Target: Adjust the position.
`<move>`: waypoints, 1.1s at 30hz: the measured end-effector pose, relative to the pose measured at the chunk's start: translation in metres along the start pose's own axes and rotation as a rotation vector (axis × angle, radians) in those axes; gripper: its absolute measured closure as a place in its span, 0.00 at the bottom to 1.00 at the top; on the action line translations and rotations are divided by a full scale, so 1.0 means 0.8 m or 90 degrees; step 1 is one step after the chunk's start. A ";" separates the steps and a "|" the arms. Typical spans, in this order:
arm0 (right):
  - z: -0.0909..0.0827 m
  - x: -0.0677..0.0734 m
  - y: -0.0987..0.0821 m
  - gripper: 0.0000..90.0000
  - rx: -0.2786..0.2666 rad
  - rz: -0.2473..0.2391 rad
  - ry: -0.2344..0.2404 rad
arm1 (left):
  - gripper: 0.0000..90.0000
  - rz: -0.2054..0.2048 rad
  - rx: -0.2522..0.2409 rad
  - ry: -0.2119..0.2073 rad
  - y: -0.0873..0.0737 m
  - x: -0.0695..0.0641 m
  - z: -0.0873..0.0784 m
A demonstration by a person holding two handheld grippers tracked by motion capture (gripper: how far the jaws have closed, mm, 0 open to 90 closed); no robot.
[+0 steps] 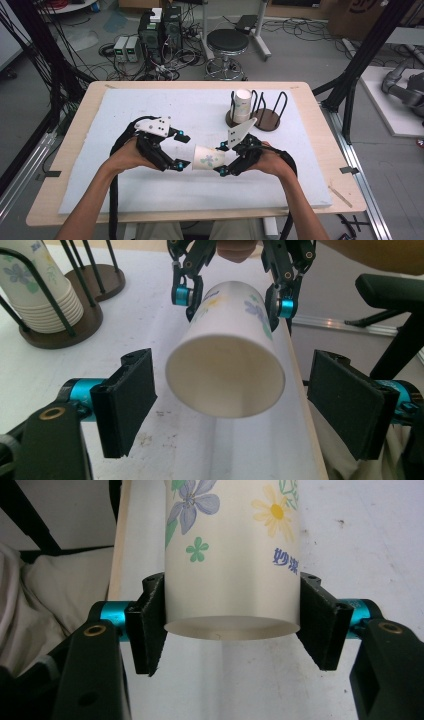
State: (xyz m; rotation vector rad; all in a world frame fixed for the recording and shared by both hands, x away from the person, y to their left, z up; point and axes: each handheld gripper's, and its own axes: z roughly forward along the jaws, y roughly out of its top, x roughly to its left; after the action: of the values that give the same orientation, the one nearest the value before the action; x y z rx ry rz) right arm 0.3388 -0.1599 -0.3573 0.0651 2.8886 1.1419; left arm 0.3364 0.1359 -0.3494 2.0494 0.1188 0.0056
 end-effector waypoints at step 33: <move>0.015 0.004 -0.046 0.41 -0.244 0.040 0.041 | 0.21 -0.050 -0.215 0.040 -0.086 -0.020 0.017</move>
State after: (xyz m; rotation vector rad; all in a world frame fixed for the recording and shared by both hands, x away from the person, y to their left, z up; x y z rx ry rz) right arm 0.3351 -0.1785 -0.3913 0.1096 2.6787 1.7134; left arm 0.3153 0.1539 -0.4157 1.7072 0.2226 0.0393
